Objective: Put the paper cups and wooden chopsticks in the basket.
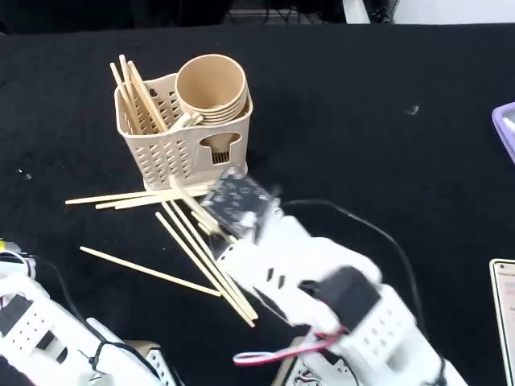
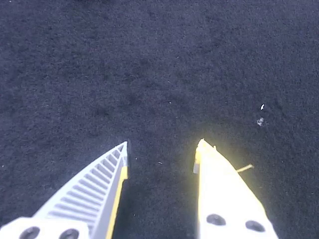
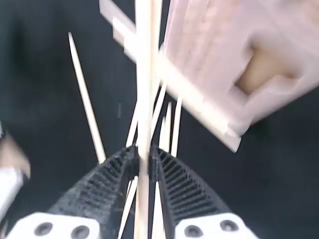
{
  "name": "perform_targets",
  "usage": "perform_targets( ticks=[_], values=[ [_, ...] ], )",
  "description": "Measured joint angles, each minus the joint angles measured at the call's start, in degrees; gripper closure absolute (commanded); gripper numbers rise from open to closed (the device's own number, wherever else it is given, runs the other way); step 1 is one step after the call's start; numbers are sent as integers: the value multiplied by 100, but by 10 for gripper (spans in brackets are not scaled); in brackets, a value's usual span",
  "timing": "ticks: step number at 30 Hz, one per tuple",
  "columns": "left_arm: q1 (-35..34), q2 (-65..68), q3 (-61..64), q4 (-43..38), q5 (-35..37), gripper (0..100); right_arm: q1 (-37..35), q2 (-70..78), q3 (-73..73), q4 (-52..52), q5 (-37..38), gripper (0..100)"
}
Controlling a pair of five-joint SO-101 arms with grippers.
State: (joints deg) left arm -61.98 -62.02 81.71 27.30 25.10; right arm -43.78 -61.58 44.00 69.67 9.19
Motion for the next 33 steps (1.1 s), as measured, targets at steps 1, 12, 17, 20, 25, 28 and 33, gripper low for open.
perform_targets(
  ticks=[1,12,17,20,25,28,33],
  values=[
    [0,0,0,0,0,780,44,-88,-123,-88,0,988],
    [730,0,0,0,-308,780,158,-35,-475,-3200,-9,988],
    [1407,0,0,0,-941,780,158,967,-466,-5407,-9,988],
    [1714,0,79,0,-1248,780,158,1644,-466,-6532,-9,988],
    [2075,0,158,0,-1609,780,229,2936,-835,-7982,0,987],
    [2207,0,158,0,-1767,780,396,3719,-1160,-8246,-9,985],
    [2215,0,158,0,-1793,780,668,4651,-1451,-7965,-9,871]
  ],
)
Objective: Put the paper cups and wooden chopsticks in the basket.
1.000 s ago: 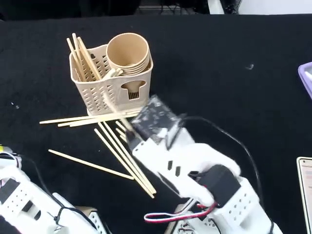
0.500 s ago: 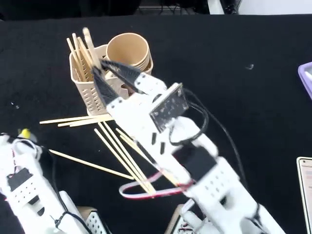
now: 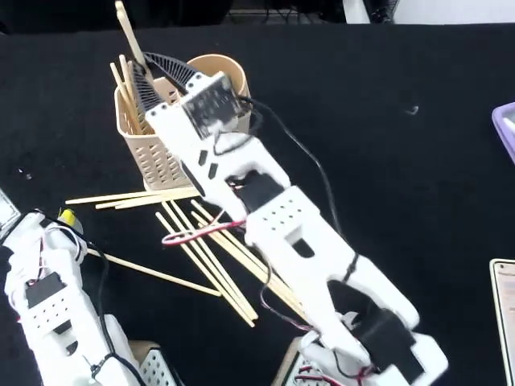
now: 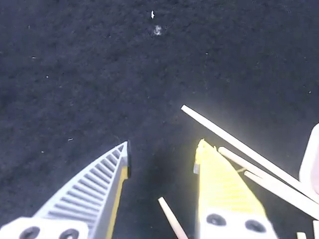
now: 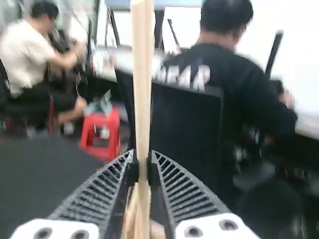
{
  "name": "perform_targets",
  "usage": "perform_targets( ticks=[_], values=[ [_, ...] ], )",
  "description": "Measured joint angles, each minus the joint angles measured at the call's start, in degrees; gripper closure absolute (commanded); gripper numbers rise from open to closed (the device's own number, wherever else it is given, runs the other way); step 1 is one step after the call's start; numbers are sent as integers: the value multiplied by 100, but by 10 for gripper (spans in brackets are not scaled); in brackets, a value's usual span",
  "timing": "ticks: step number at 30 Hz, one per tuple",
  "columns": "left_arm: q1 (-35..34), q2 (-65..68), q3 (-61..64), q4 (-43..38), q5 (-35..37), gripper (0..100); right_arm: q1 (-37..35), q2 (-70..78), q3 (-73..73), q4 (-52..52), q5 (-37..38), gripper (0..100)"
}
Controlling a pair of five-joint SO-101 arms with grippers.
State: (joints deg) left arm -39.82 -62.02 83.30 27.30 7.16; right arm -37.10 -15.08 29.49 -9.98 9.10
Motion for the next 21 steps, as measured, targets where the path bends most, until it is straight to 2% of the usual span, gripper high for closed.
perform_targets(
  ticks=[3,7,15,18,21],
  values=[
    [70,0,0,0,0,780,-9,62,-176,826,-70,838],
    [132,0,0,0,-9,780,9,-176,-510,2180,-703,839],
    [132,0,0,0,-44,780,0,-2593,-809,5591,-800,837],
    [132,0,0,0,-44,780,-18,-3473,-202,6980,-791,836],
    [132,0,0,0,-44,780,-9,-3780,1046,7138,-791,836]
  ],
)
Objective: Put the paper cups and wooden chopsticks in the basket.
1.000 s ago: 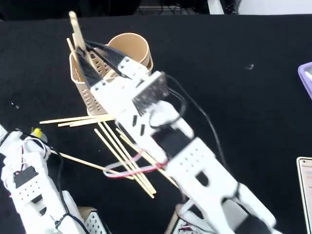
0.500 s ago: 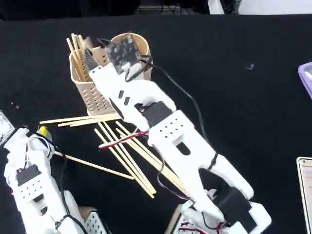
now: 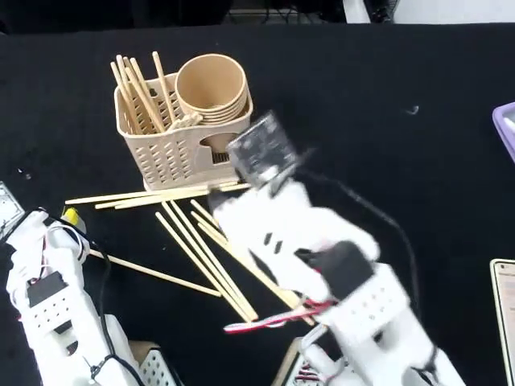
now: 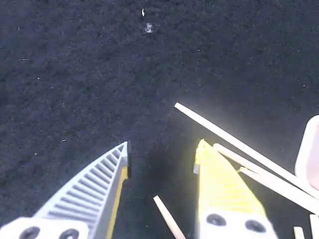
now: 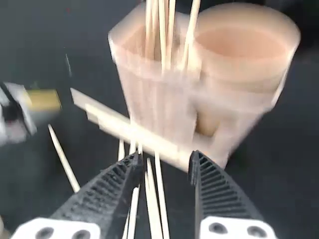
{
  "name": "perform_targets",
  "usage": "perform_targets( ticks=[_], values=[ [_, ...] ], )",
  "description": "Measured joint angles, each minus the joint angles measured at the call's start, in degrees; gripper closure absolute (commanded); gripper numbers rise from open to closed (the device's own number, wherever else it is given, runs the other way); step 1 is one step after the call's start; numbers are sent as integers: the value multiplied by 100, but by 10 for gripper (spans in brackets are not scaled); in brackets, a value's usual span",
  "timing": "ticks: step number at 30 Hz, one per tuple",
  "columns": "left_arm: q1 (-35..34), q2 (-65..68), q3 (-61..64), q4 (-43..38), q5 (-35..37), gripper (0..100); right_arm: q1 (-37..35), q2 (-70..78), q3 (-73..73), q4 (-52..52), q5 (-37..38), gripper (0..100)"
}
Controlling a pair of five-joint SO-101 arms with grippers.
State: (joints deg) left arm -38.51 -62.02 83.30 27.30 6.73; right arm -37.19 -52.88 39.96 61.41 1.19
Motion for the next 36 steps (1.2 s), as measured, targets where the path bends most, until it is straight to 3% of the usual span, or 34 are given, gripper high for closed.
perform_targets(
  ticks=[5,8,15,27,29,32,36],
  values=[
    [0,0,0,0,0,780,0,97,2295,-1319,668,835],
    [0,0,0,0,0,780,26,343,2796,-1802,1240,835],
    [0,0,0,0,-9,780,88,1222,2857,-1969,1538,767],
    [0,0,0,0,-9,780,88,3402,2048,-2022,1538,781],
    [0,0,0,0,-9,780,79,3692,1890,-2022,1591,821],
    [0,0,0,0,-9,780,97,4018,1758,-2031,1873,982],
    [0,0,0,0,-9,780,123,4105,1626,-2066,2013,972]
  ],
)
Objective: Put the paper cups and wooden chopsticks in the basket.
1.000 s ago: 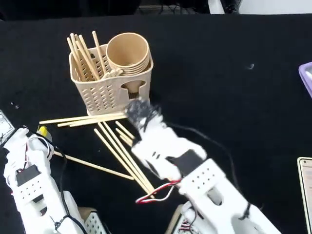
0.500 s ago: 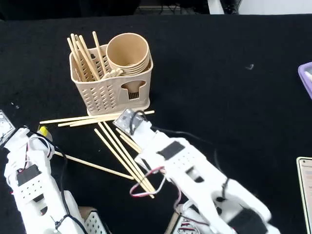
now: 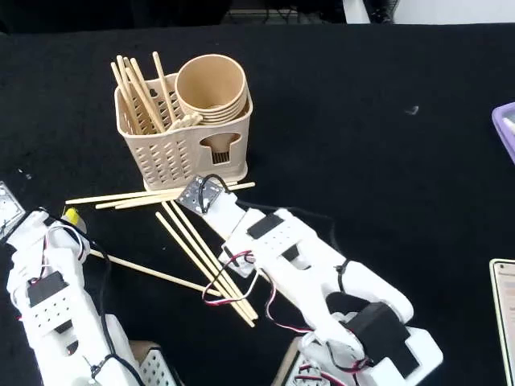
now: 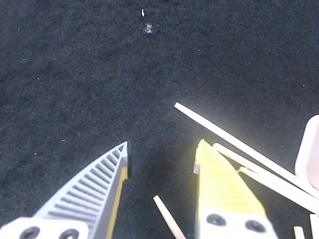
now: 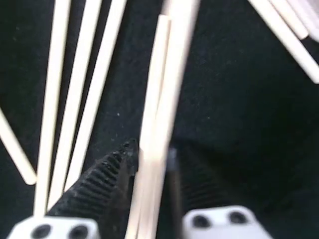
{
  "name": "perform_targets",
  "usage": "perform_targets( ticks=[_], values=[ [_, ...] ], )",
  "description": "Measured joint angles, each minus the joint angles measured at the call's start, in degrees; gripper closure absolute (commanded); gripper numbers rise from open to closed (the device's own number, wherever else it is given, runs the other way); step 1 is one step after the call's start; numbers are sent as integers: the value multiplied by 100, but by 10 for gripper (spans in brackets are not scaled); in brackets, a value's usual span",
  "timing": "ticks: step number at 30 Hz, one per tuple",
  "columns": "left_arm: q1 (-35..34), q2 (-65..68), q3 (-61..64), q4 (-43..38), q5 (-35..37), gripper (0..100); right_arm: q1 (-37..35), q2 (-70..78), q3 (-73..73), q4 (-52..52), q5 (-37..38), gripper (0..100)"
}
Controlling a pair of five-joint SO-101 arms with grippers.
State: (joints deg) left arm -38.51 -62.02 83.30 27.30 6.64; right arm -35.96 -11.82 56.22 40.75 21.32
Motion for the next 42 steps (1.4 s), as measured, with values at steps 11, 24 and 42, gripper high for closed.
perform_targets(
  ticks=[11,24,42],
  values=[
    [0,0,0,0,0,780,-9,-246,35,158,18,988],
    [0,0,0,0,0,780,-273,-2259,1231,-211,18,987],
    [0,0,0,0,0,780,-1046,-2804,-141,-378,-686,988]
  ],
)
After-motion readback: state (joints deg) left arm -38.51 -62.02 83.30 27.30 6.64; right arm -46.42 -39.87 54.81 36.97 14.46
